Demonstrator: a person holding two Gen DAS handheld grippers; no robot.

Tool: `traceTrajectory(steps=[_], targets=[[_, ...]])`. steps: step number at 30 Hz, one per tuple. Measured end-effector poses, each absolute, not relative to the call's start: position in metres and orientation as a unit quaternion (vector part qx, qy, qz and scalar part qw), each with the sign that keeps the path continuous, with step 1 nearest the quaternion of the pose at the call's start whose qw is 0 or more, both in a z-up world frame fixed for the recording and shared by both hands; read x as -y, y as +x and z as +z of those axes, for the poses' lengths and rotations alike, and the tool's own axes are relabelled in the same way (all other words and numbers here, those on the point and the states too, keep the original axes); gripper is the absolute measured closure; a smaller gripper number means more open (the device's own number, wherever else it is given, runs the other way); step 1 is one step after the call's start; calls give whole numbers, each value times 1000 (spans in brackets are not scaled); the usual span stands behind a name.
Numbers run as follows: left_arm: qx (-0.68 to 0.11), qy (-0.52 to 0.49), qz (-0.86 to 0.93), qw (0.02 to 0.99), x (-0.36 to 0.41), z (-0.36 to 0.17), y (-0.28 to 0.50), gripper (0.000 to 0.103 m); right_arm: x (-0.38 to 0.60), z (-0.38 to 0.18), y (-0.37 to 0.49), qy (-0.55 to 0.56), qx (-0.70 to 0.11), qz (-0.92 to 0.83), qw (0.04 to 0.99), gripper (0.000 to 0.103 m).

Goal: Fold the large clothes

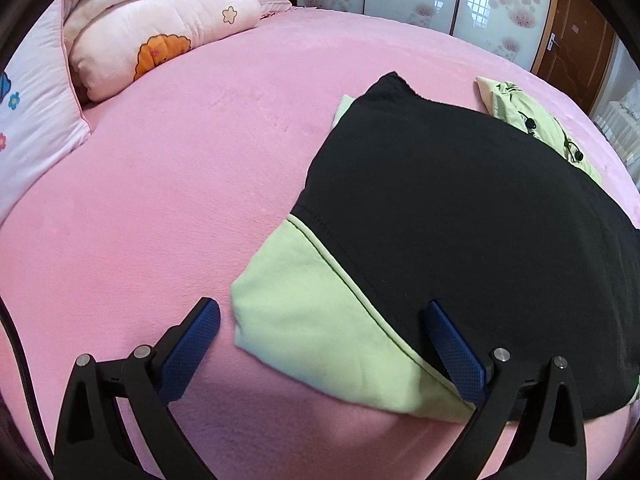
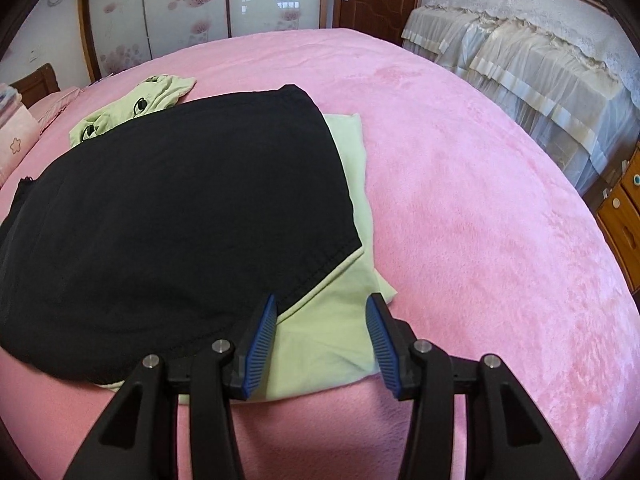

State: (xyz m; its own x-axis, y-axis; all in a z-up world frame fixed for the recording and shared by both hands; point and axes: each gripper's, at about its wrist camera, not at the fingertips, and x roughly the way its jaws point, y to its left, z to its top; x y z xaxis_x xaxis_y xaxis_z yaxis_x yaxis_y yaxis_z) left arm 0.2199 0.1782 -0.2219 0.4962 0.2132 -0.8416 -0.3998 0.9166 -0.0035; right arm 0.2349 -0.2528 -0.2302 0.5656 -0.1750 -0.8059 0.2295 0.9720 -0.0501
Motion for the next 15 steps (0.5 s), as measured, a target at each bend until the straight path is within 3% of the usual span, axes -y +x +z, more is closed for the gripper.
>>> traceTrajectory(steps=[15], targets=[[-406, -95, 111, 902, -134, -125, 168, 1, 229, -187, 200, 116, -464, -46, 877, 56]])
